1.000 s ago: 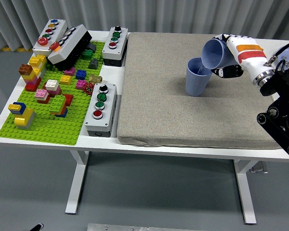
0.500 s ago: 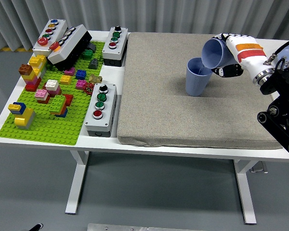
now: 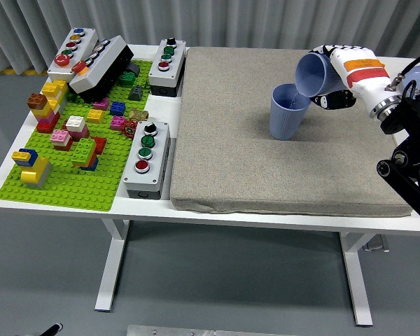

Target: Pick cup pour cup place

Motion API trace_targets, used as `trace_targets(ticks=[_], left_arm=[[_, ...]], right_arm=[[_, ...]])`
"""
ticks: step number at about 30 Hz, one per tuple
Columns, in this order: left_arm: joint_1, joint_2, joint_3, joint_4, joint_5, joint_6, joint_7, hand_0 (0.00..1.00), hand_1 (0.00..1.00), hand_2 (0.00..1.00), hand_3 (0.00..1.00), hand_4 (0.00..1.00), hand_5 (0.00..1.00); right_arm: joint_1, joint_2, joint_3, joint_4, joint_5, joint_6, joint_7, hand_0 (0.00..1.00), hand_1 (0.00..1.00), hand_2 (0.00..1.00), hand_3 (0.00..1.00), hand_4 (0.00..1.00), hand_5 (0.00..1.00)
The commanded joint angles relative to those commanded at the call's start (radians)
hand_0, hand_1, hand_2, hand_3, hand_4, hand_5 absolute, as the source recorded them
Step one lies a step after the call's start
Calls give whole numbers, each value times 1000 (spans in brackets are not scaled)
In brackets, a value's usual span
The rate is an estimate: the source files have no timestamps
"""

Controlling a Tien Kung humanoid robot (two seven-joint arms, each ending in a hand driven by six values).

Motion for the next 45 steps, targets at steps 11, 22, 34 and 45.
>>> trace_targets(ticks=[11, 22, 34, 45], left_arm=[[-3, 1, 1, 0, 0, 0, 0, 809, 754, 819, 721, 525, 998], [-3, 1, 3, 0, -3, 0, 1, 809, 754, 819, 723, 525, 998], [-3, 2, 4, 0, -2, -1, 1, 809, 754, 819, 723, 524, 998], [-1, 3, 6, 0, -2, -1, 2, 809, 754, 819, 724, 523, 998]], right_arm=[[19, -9, -32, 12, -21, -11, -10, 737, 629, 510, 594, 755, 234], [35, -11, -64, 11, -34, -24, -30, 752, 631, 510, 591, 754, 233], [44, -21, -91, 0, -34, -30, -33, 756, 633, 510, 591, 752, 236], [49, -24, -104, -8, -29, -32, -33, 759, 633, 509, 588, 752, 236]])
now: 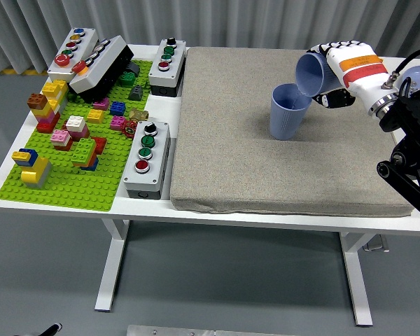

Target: Pick cup pour cup place

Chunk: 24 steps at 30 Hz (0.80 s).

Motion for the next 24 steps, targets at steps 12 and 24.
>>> trace_targets(ticks=[12, 24], left_arm=[[-1, 0, -2, 0, 1, 0, 0, 809, 754, 819, 724, 523, 998], [-3, 0, -4, 0, 2, 0, 1, 809, 754, 819, 723, 525, 998]], right_arm=[[6, -6, -10, 0, -10, 0, -6, 761, 634, 509, 587, 753, 236], [13, -10, -20, 0, -18, 1, -15, 762, 636, 510, 587, 754, 238]])
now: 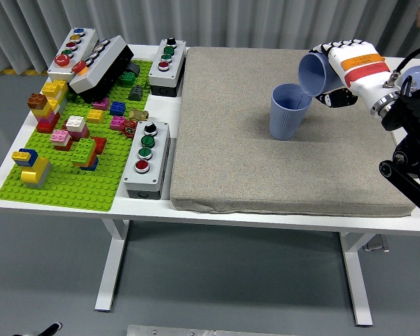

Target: Pick cup pour cup place

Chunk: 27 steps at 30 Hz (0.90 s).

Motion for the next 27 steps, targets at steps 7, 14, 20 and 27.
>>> trace_targets(ticks=[7, 14, 20, 27], left_arm=[[0, 0, 0, 0, 1, 0, 1, 809, 754, 819, 723, 525, 998], [1, 0, 0, 0, -1, 0, 1, 809, 754, 819, 722, 526, 998], [4, -1, 1, 0, -1, 0, 1, 809, 754, 820, 721, 526, 998], [7, -2, 2, 0, -1, 0, 1, 809, 754, 820, 721, 527, 998]], right_arm=[[-2, 1, 7, -2, 8, 0, 2, 769, 637, 510, 587, 755, 235], [-8, 2, 32, -4, 32, 3, 1, 769, 637, 510, 587, 754, 237], [-25, 17, 81, -26, 129, -4, 10, 769, 638, 512, 587, 754, 242], [-52, 36, 194, -47, 380, 1, 39, 769, 638, 513, 588, 753, 244]])
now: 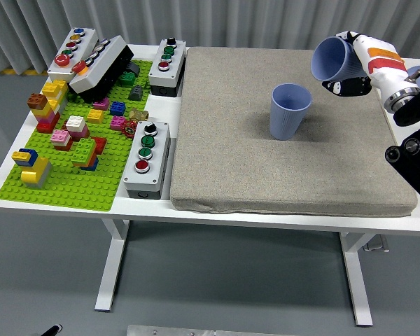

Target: Pick cup pour cup place

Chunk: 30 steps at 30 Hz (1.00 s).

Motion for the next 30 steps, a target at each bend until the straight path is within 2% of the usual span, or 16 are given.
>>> trace_targets(ticks=[4, 9, 11, 13, 19, 23, 27, 30], left_arm=[[3, -1, 0, 0, 0, 0, 0, 809, 754, 820, 720, 526, 998], [8, -1, -1, 0, 2, 0, 1, 809, 755, 820, 721, 527, 998], [9, -2, -2, 0, 2, 0, 1, 809, 755, 820, 721, 527, 998], [9, -3, -3, 0, 4, 0, 1, 809, 755, 820, 721, 527, 998], [10, -5, -4, 0, 5, -1, 1, 809, 755, 820, 722, 527, 998], [10, -7, -4, 0, 7, -2, 1, 809, 755, 819, 722, 526, 998], [10, -9, 0, 0, 6, -3, 0, 809, 755, 819, 720, 526, 998], [9, -9, 5, 0, 5, -4, -1, 809, 755, 819, 720, 526, 998]], right_arm=[[-15, 1, 55, -6, 156, 12, 13, 769, 640, 516, 588, 751, 245], [-50, 20, 147, -23, 271, 25, 19, 771, 641, 518, 588, 751, 246], [-69, 31, 194, -31, 324, 38, 30, 771, 641, 518, 588, 751, 246], [-97, 45, 252, -39, 402, 71, 48, 771, 641, 518, 588, 751, 246], [-166, 71, 373, -61, 624, 112, 73, 770, 642, 519, 588, 750, 247], [-210, 84, 404, -79, 687, 123, 107, 769, 642, 518, 589, 752, 247], [-246, 96, 394, -98, 717, 113, 169, 771, 646, 519, 590, 752, 246], [-258, 103, 386, -107, 720, 104, 186, 771, 646, 519, 590, 752, 246]])
